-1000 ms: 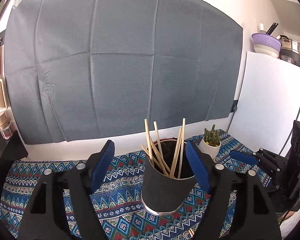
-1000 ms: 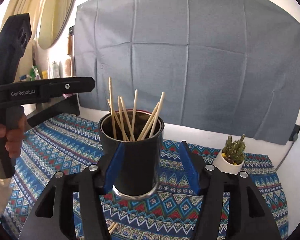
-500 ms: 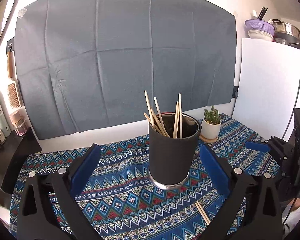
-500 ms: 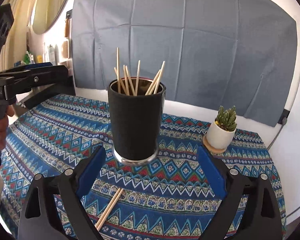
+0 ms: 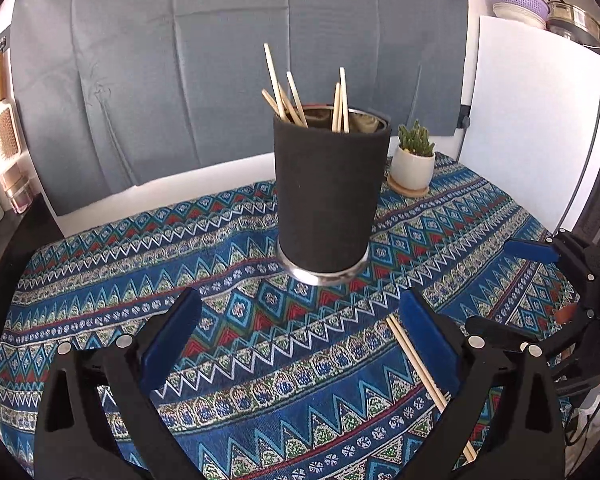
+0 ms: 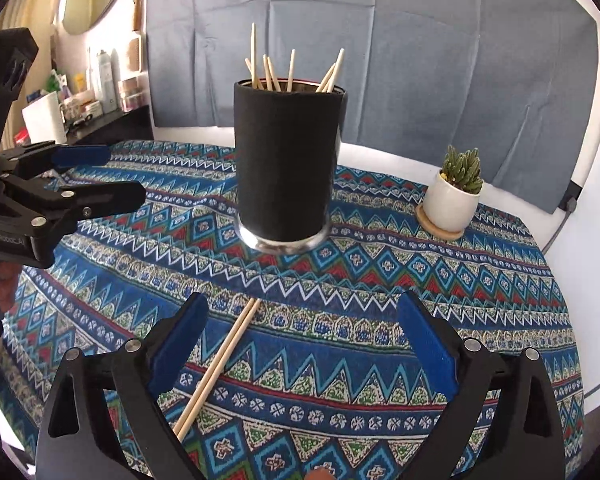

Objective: Organize utensils
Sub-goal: 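Move both open tools back down toward the last sticks on the cloth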

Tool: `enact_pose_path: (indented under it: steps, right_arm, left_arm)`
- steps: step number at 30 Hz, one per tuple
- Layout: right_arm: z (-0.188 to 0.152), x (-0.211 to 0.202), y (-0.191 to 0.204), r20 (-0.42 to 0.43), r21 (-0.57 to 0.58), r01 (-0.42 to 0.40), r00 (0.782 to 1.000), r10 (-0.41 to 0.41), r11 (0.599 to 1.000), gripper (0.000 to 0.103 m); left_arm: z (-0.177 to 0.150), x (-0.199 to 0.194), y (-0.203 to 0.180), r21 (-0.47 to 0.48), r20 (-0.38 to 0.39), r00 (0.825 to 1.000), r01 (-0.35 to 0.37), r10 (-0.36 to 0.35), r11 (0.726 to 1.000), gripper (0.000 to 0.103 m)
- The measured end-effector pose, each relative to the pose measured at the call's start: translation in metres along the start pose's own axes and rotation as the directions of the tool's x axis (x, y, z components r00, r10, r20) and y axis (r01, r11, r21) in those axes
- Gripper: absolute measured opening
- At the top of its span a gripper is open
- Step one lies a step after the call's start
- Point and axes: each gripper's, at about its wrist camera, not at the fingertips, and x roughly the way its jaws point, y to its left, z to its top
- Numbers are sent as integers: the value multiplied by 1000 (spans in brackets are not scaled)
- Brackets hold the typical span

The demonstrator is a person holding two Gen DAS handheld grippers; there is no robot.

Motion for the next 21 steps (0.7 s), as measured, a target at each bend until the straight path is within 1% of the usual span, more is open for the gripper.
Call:
enact_pose_path:
  steps: [5,12,16,21]
  right_arm:
    - [-19,4,10,-56,-9,-38,998,37,999,92]
    - [-48,6,27,-108,-86,-63,993,53,994,92]
    - [-56,12,30,-142,-87,-81,987,68,993,92]
    - [-61,22,26,-173,-71,-90,982,77,993,92]
  left_arm:
    - [-16,21,-6,6,-81,997,16,-16,1000,97]
    - [-30,44,-17,-9,-171,982,73,-74,997,97]
    - [-36,54,-27,-15,-222,966,131,-131,991,97]
    - [-40,69,-36,-34,-277,948,151,-154,988,97]
